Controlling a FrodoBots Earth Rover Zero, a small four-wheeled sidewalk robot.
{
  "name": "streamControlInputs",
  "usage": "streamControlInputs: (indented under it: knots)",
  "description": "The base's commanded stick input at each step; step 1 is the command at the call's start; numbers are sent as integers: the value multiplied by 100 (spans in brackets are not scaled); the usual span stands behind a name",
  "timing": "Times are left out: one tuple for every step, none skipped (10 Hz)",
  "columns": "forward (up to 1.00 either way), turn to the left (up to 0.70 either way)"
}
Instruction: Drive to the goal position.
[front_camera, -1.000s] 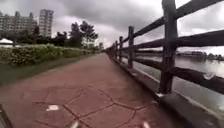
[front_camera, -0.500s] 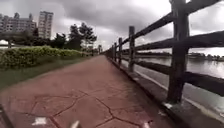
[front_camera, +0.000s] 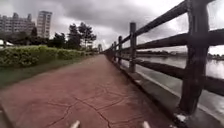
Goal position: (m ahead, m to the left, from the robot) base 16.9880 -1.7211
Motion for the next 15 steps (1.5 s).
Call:
streamControlInputs:
  knots:
    - [50, 0]
    - [50, 0]
    - [50, 0]
    - [50, 0]
    - [50, 0]
    - [50, 0]
    - [50, 0]
    - [50, 0]
    - [50, 0]
    - [50, 0]
    - [50, 0]
    - [50, 43]
    - [50, 50]
    - [50, 50]
    - [50, 50]
